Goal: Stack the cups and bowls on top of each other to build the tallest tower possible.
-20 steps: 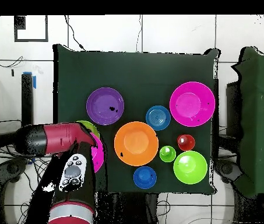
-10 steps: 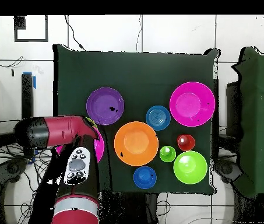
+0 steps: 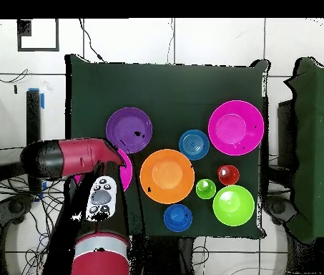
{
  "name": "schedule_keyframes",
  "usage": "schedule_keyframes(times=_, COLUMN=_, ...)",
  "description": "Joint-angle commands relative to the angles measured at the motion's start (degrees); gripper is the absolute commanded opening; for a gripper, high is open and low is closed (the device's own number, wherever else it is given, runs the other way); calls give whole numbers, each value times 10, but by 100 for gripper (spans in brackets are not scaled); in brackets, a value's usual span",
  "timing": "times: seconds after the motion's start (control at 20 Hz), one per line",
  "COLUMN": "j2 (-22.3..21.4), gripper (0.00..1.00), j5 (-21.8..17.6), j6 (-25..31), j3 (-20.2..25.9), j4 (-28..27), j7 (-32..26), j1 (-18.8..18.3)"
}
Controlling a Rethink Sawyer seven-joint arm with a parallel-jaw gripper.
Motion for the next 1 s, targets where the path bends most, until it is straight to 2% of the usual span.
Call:
schedule_keyframes(times=0.05, j2=16, gripper=0, j5=-54, j6=-72, j3=83, j4=-21, j7=-63, j1=-18)
schedule_keyframes(times=1.0, j2=-2, gripper=0, j5=-67, j6=-74, j3=151, j4=12, j7=-54, j1=-65)
